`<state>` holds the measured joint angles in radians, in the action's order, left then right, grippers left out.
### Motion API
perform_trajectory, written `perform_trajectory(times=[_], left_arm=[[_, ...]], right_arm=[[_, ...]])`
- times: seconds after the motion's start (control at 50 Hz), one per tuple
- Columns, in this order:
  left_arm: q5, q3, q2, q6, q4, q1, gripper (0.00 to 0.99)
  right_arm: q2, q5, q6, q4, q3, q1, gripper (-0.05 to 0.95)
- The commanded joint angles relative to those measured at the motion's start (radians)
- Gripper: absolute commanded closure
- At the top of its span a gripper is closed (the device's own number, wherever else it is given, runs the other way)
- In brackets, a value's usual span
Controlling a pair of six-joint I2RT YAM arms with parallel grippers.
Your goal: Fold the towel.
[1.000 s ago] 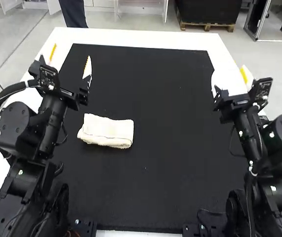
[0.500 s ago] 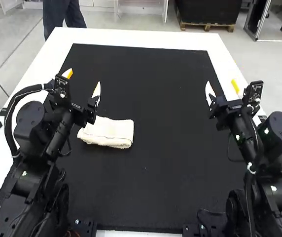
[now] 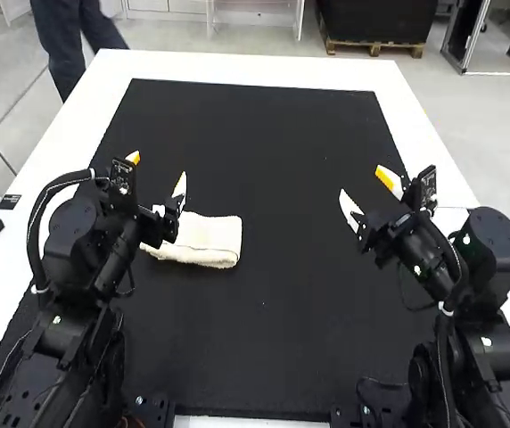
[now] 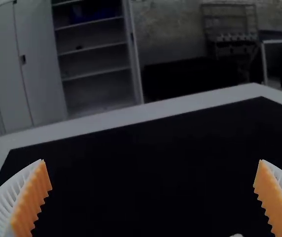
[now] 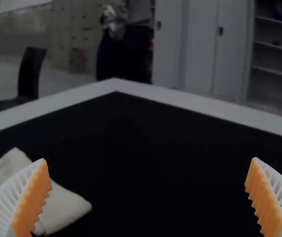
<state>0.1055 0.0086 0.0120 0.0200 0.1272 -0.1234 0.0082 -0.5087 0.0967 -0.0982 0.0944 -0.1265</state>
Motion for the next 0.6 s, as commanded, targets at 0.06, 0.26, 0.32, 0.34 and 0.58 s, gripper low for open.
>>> perform_trajectory(times=[0.06, 0.26, 0.32, 0.34, 0.58], left_arm=[[0.007, -0.007, -0.015, -0.100, -0.023, 0.002, 0.026], [0.003, -0.007, -0.015, -0.115, -0.026, 0.002, 0.026], [0.002, -0.007, -0.015, -0.118, -0.031, 0.002, 0.026], [-0.001, -0.007, -0.015, -0.118, -0.035, 0.002, 0.026], [-0.029, -0.007, -0.015, -0.126, -0.075, 0.008, 0.028]], right_arm=[[-0.004, 0.044, 0.124, 0.020, 0.004, 0.013, -0.01], [-0.004, 0.397, -0.032, -0.012, -0.042, 0.014, -0.01], [-0.004, 0.476, -0.037, -0.028, -0.064, 0.014, -0.01], [-0.004, 0.493, -0.037, -0.043, -0.067, 0.013, -0.01], [-0.004, 0.619, -0.063, -0.051, -0.090, 0.014, -0.01]])
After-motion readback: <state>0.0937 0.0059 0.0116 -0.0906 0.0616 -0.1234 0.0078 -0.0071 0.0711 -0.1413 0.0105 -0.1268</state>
